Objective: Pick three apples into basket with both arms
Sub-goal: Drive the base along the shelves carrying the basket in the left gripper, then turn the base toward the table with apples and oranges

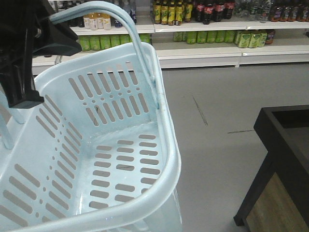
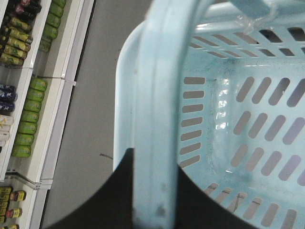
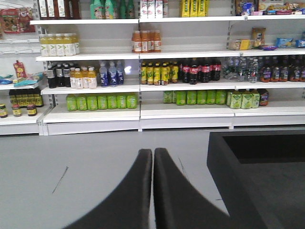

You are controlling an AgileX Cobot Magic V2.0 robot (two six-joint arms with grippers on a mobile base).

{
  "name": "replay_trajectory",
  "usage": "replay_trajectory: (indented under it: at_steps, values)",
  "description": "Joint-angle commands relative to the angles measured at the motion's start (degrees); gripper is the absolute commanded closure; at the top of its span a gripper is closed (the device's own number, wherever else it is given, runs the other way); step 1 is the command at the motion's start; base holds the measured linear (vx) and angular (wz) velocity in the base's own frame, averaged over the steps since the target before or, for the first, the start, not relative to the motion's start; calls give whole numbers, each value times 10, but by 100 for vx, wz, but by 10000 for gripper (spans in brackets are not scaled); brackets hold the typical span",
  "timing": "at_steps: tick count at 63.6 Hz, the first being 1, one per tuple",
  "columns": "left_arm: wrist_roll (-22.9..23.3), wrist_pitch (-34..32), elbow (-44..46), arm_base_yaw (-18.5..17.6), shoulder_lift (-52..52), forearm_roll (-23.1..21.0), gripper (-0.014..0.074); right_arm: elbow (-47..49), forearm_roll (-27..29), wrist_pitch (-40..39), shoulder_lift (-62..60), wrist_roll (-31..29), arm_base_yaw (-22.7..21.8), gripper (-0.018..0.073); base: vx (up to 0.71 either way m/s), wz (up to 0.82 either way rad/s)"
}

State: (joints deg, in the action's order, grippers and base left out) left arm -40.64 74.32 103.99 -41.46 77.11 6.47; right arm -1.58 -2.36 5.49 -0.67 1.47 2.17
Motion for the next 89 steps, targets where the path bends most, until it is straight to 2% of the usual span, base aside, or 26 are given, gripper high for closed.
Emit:
replay_trajectory:
  at_steps: [1, 41, 89]
  values:
    - [7, -28, 19, -2, -15, -2, 603, -8, -4, -45, -6, 0, -4, 568, 5, -28]
    - [7, -28, 19, -2, -15, -2, 603, -8, -4, -45, -6, 0, -4, 568, 2, -14]
    - [7, -28, 19, -2, -15, -2, 603, -8, -4, -45, -6, 0, -4, 568, 5, -31]
